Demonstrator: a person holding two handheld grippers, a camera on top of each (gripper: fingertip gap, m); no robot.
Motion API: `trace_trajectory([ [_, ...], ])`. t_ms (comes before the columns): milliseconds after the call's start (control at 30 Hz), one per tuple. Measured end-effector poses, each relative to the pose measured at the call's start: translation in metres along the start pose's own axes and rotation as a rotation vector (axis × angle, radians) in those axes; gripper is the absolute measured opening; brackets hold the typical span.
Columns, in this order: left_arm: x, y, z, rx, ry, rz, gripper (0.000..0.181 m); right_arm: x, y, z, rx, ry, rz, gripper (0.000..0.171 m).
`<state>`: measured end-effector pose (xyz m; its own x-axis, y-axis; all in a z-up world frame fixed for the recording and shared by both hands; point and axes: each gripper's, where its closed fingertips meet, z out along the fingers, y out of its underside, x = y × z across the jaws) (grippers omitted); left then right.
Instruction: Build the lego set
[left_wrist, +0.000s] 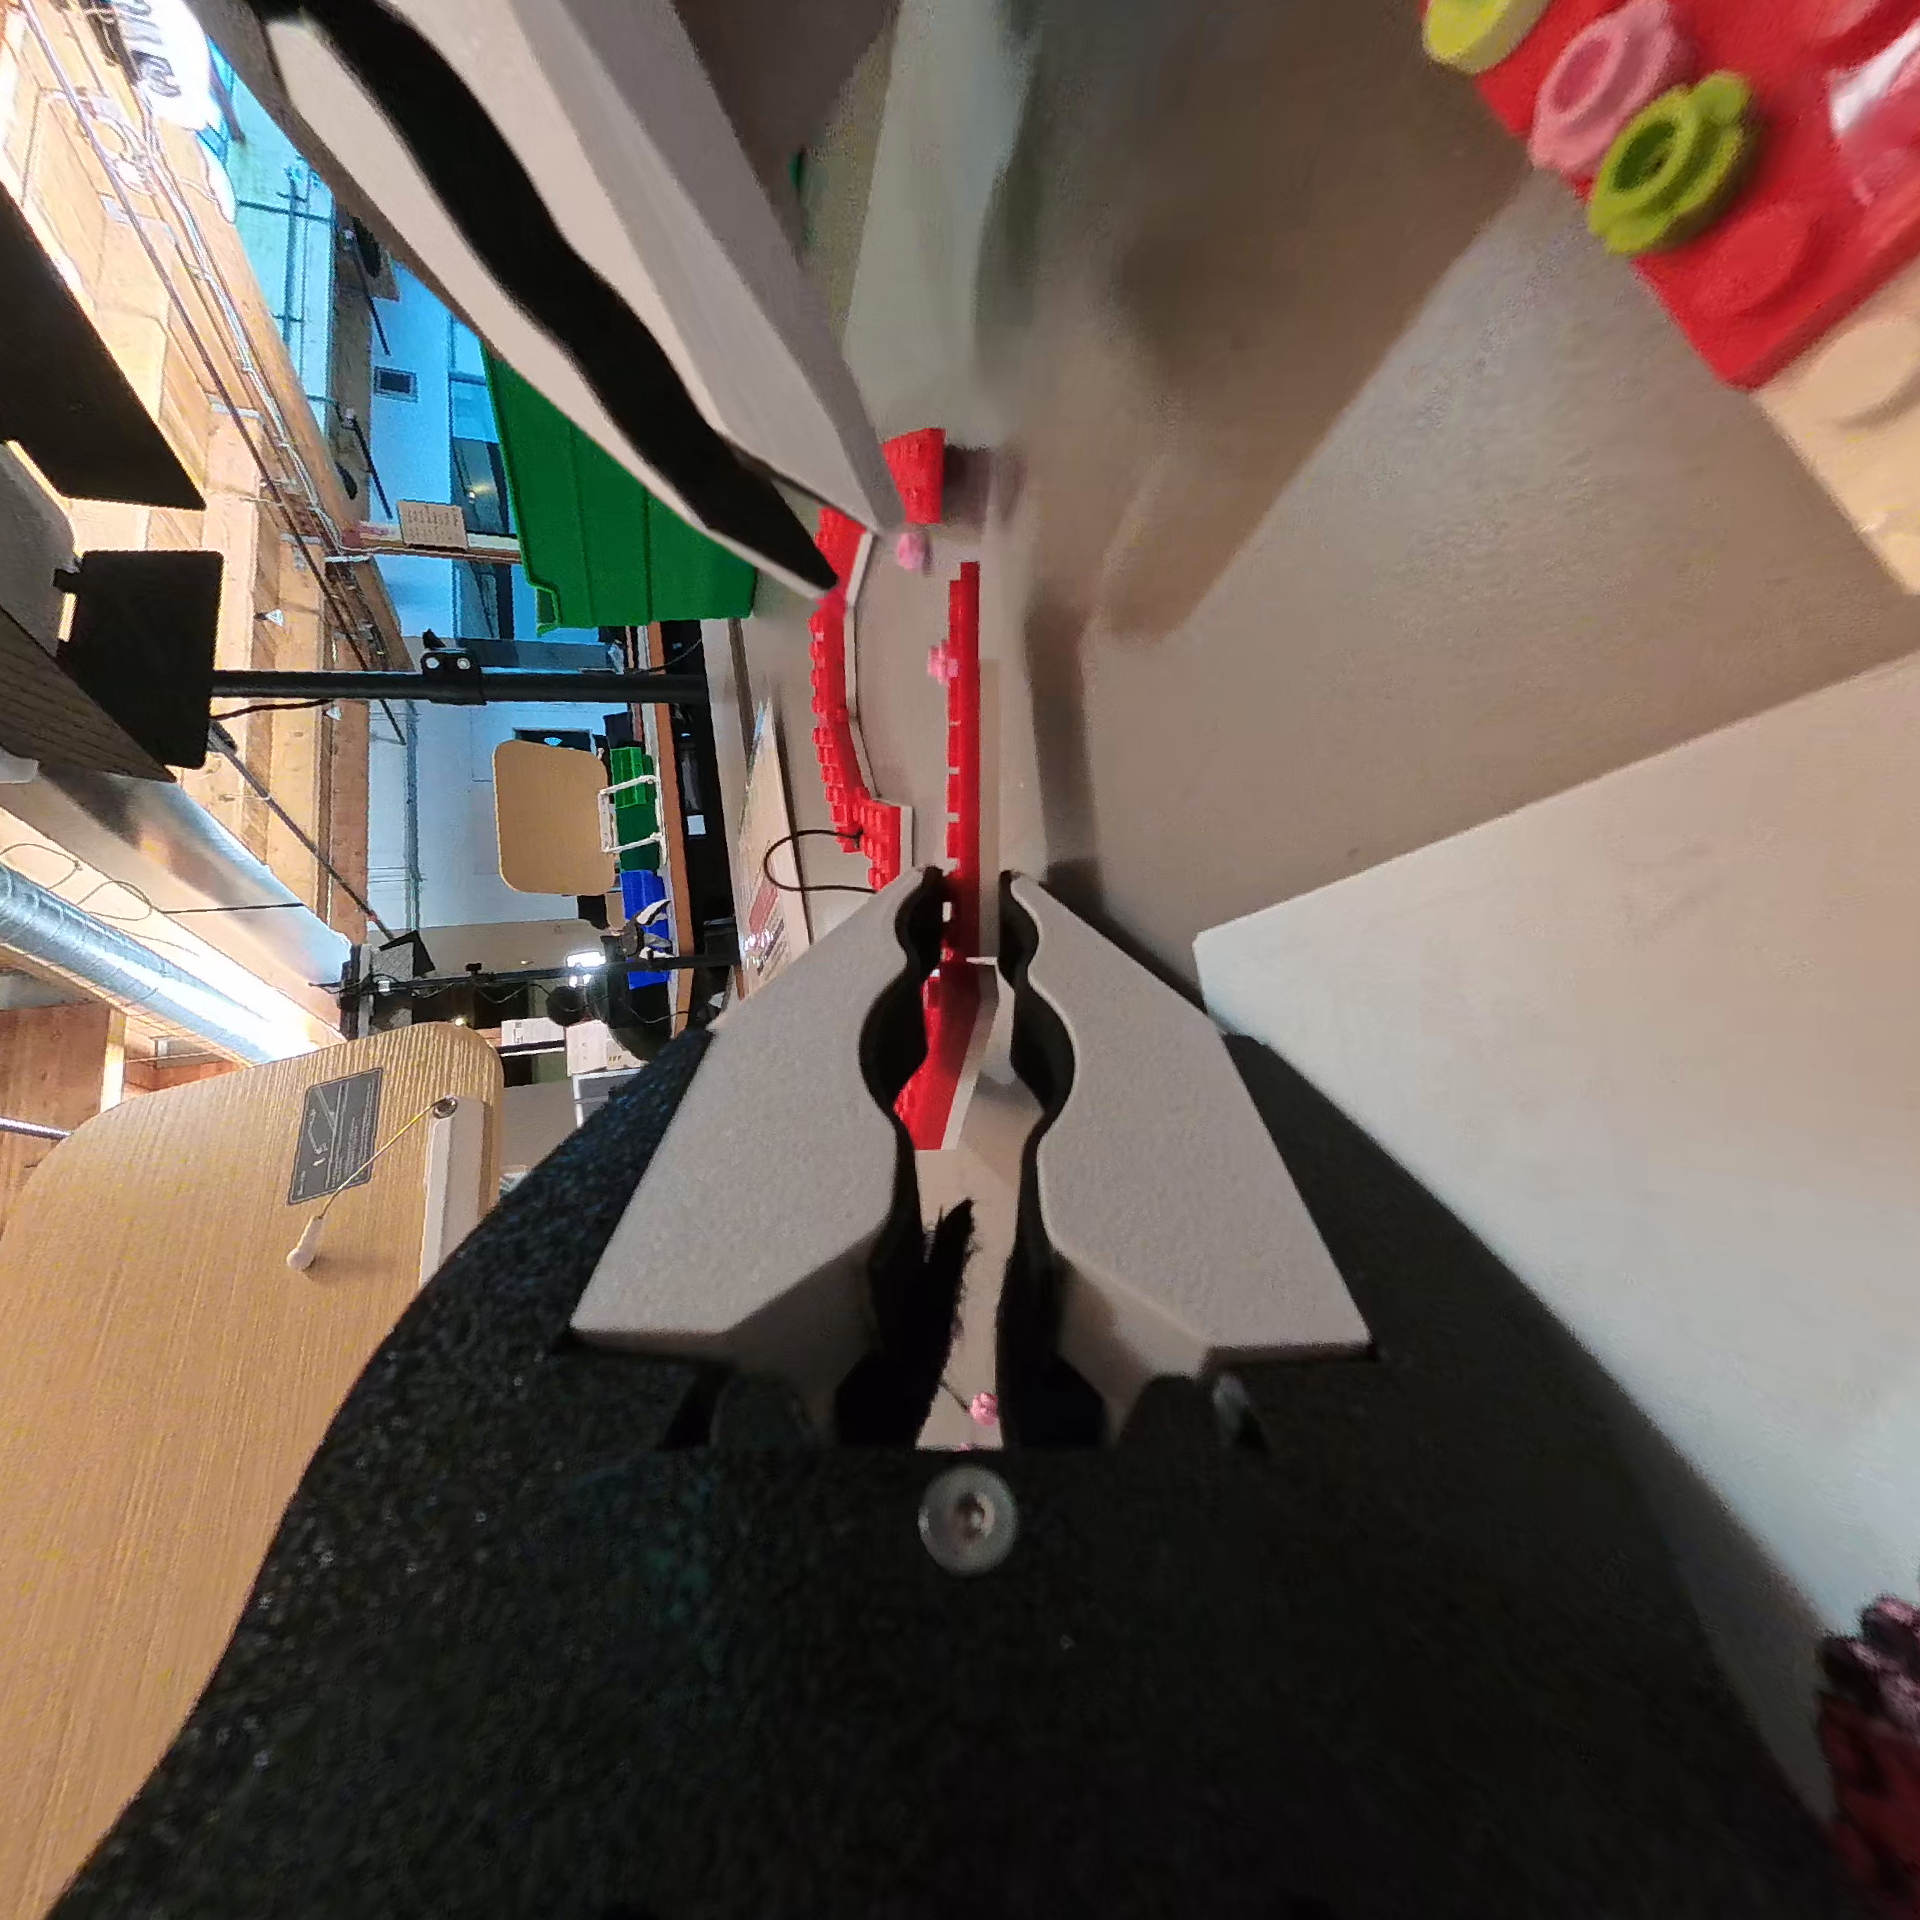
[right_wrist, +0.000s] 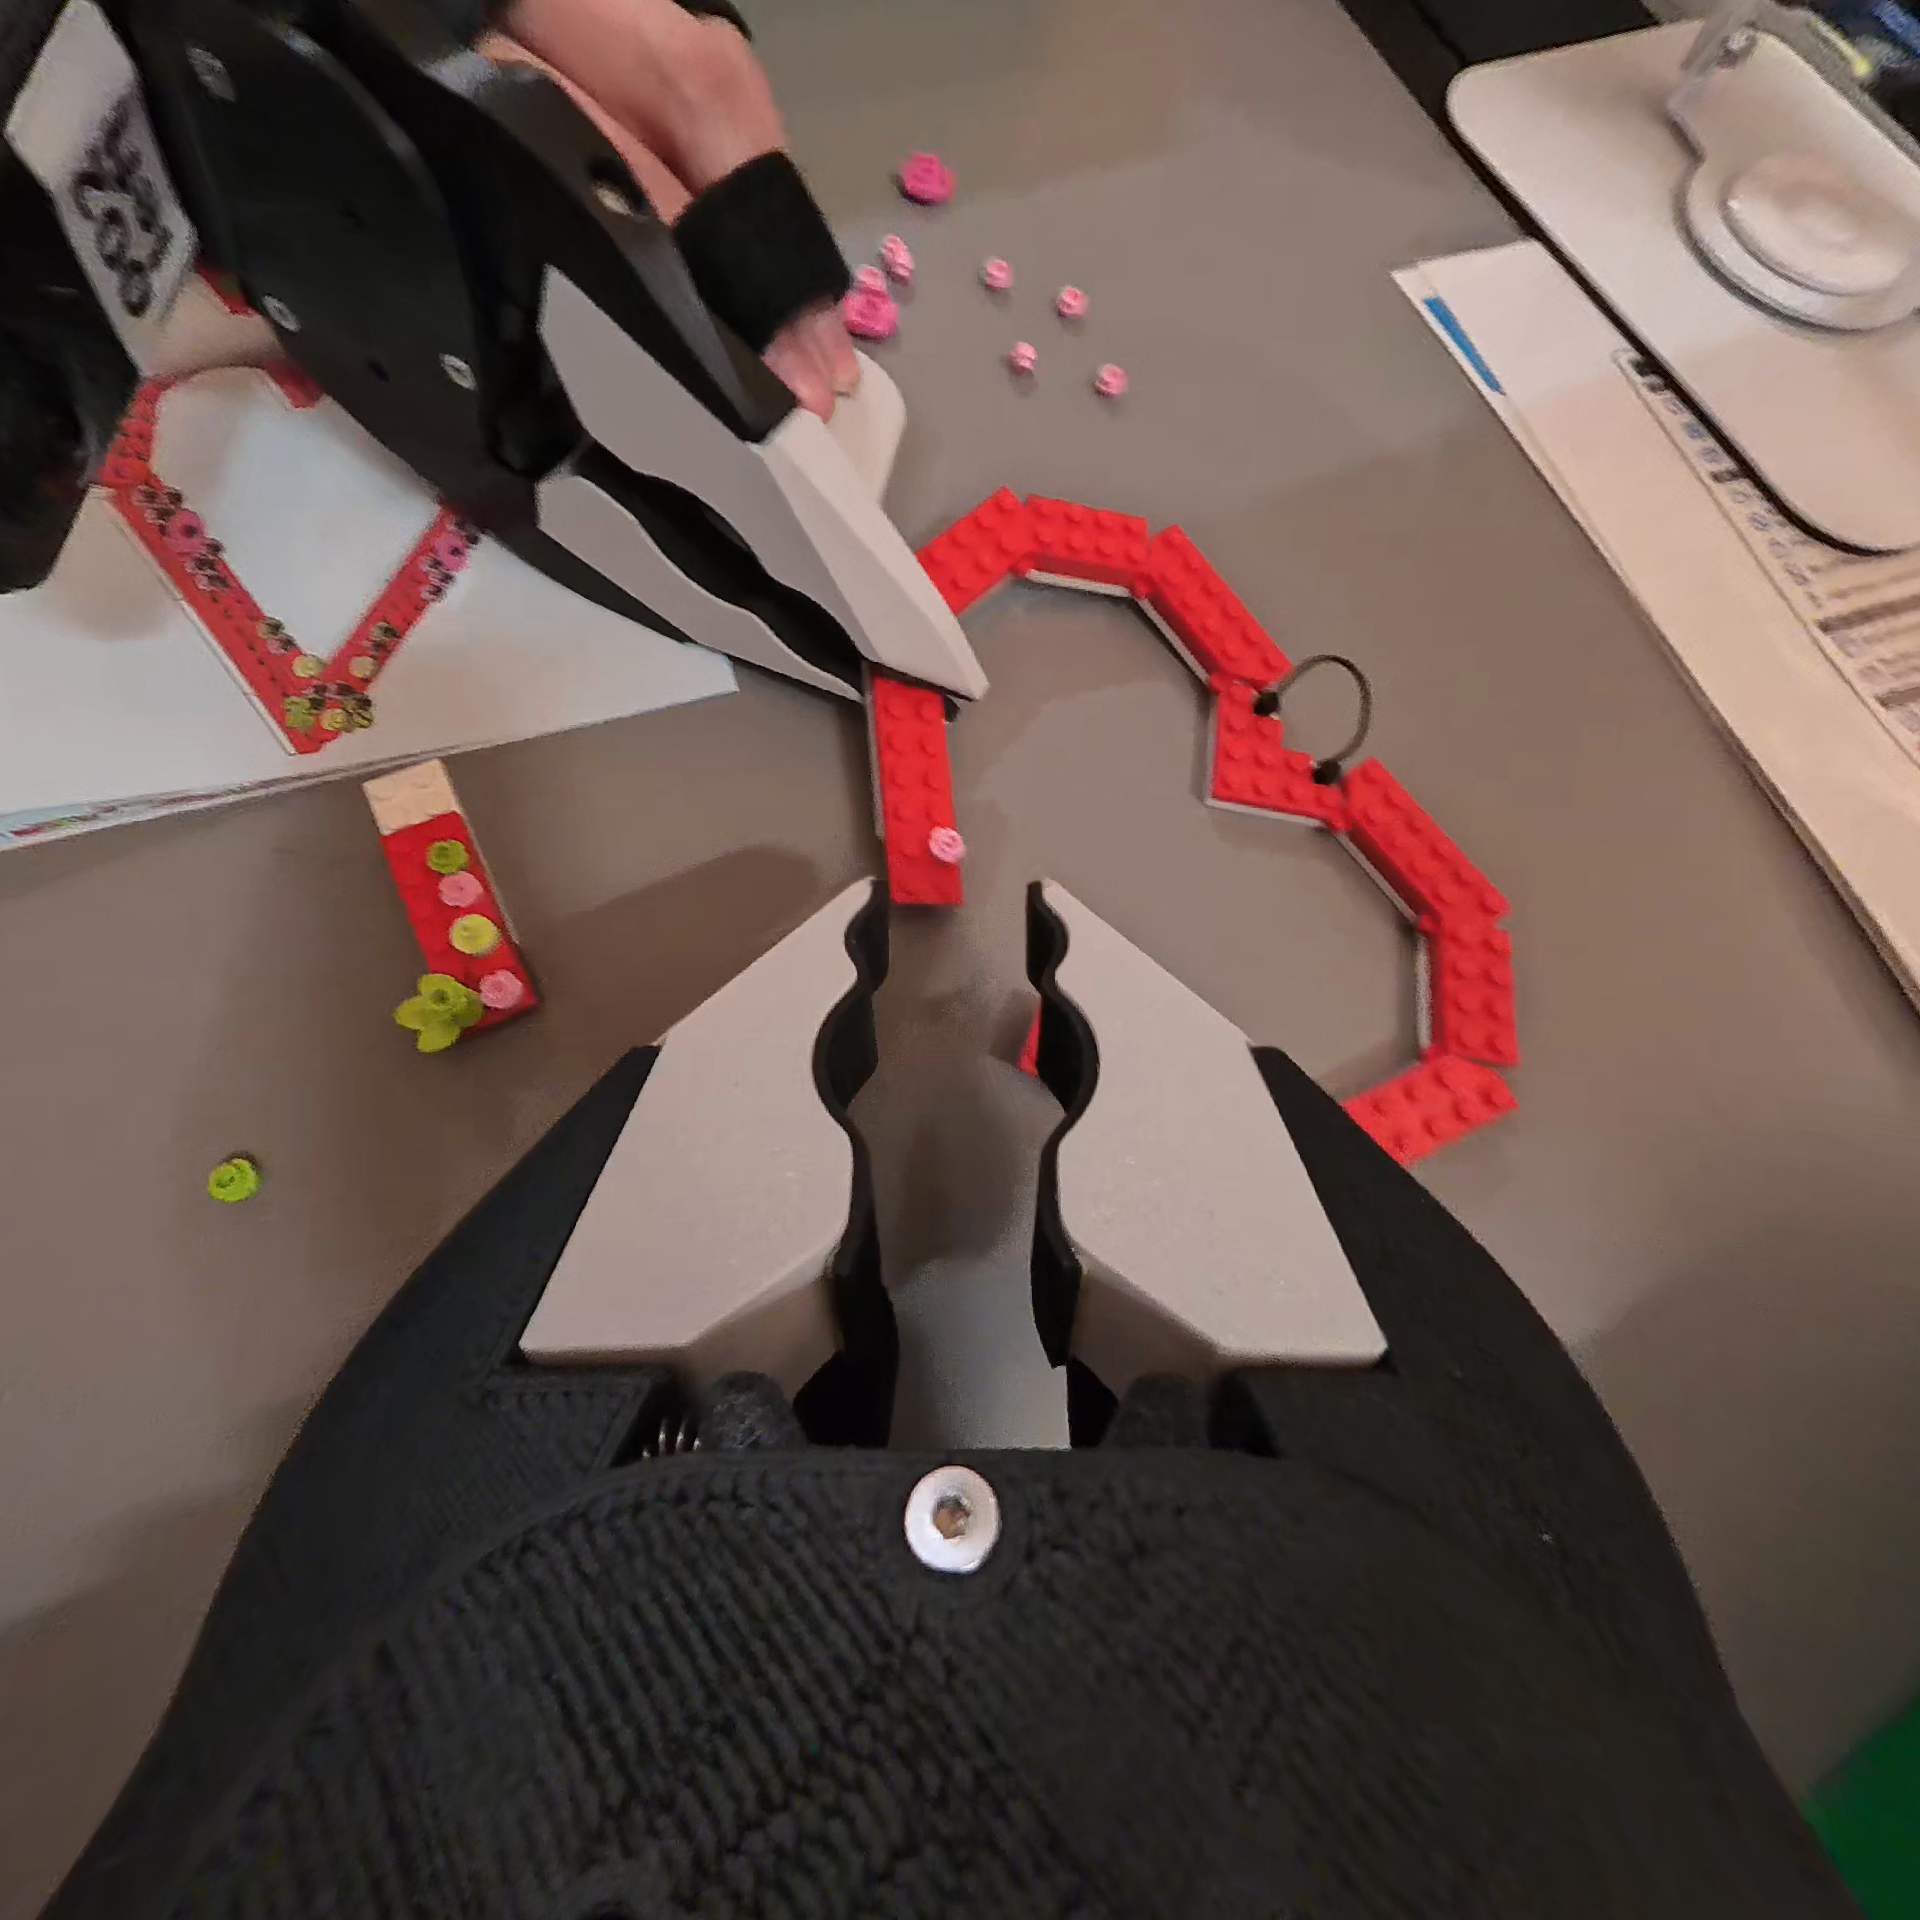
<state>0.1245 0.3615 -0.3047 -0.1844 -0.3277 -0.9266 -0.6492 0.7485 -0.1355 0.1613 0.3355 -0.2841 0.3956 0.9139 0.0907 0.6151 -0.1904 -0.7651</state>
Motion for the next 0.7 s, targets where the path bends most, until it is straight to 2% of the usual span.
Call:
trace_trajectory([
  [167, 0.000, 0.000, 0.000, -0.002, -0.003, 0.012, 0.007, 0.032, 0.012, -0.017, -0.080, 0.119, 0.022, 0.024],
  [300, 0.000, -0.001, 0.000, -0.002, -0.008, 0.029, 0.007, 0.044, 0.018, -0.026, -0.131, 0.119, 0.090, 0.019],
  [467, 0.000, -0.001, 0.000, 0.002, -0.011, 0.034, 0.007, 0.046, 0.022, -0.012, -0.222, 0.079, 0.190, 0.015],
  [700, -0.001, -0.002, -0.001, 0.007, -0.019, 0.047, 0.007, 0.044, 0.012, 0.013, -0.333, 0.044, 0.159, 0.014],
])
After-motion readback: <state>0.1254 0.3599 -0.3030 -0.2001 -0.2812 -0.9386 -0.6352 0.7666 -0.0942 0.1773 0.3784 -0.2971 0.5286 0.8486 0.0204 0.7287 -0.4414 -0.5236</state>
